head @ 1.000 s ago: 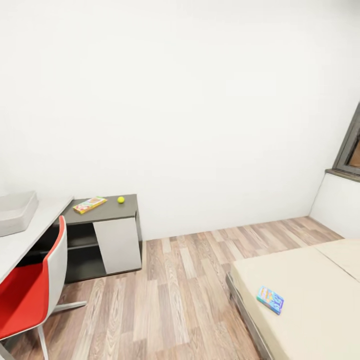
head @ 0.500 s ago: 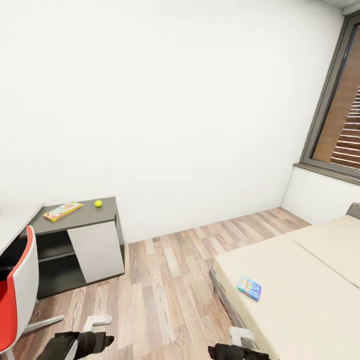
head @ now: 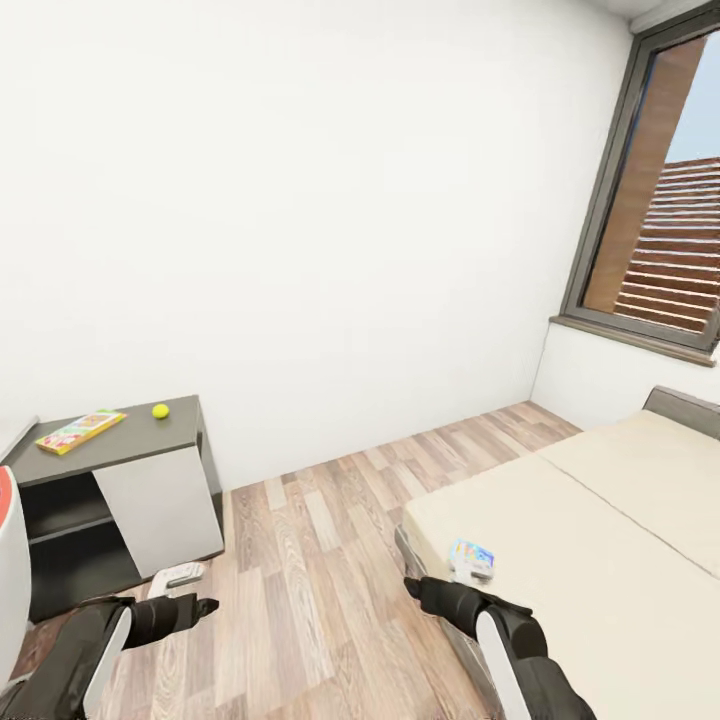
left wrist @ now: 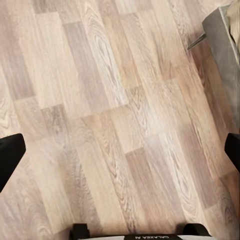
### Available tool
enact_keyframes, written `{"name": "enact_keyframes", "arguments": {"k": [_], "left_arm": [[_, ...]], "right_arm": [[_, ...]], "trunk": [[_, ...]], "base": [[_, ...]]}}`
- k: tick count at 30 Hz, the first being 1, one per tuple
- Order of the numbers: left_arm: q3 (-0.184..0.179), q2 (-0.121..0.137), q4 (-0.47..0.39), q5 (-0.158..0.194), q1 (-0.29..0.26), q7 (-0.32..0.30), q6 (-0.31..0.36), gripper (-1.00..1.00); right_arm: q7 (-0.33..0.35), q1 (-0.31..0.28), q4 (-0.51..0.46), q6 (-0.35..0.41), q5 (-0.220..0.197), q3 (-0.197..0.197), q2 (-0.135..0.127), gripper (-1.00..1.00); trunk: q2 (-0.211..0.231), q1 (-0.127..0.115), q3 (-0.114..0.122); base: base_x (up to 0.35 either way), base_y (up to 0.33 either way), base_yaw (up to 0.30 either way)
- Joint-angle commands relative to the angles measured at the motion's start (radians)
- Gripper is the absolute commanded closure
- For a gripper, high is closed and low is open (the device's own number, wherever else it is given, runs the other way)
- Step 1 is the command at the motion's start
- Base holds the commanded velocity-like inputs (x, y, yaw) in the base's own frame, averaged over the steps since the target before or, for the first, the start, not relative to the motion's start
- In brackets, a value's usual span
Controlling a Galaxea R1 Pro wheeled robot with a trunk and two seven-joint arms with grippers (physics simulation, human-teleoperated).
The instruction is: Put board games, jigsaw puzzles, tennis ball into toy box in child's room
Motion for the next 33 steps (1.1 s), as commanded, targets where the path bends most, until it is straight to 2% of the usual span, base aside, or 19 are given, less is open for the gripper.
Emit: {"name": "enact_keyframes", "arguments": {"k": [1, 15, 19, 25, 33], "left_arm": [[0.005, 0.001, -0.007, 0.003, -0.003, -0.005, 0.013, -1.0], [0.017, 0.005, -0.064, 0.003, -0.011, -0.027, 0.038, -1.0], [0.046, 0.013, -0.072, 0.003, -0.011, -0.069, 0.041, -1.0], [0.083, 0.015, -0.074, 0.002, -0.011, -0.09, 0.041, -1.0], [0.1, 0.016, -0.074, 0.001, -0.011, -0.097, 0.04, -1.0]], "right_arm": [[0.001, -0.007, -0.004, 0.005, -0.001, 0.0, 0.001, -1.0], [0.001, -0.029, -0.031, -0.001, -0.007, -0.001, -0.003, -1.0], [0.001, -0.029, -0.036, 0.004, -0.007, -0.005, -0.01, -1.0], [0.002, -0.03, -0.045, 0.005, -0.007, -0.002, -0.008, -1.0], [0.004, -0.03, -0.073, 0.003, -0.008, 0.002, -0.004, -1.0]], "trunk": [[-0.002, 0.001, -0.004], [-0.002, 0.001, -0.012], [-0.002, 0.001, -0.013], [-0.002, 0.001, -0.013], [-0.002, 0.001, -0.013]], "base": [[0.0, 0.0, -0.168], [0.0, 0.006, -0.064], [0.081, 0.185, -0.003], [0.068, 0.101, -0.001], [0.027, 0.049, -0.03]]}}
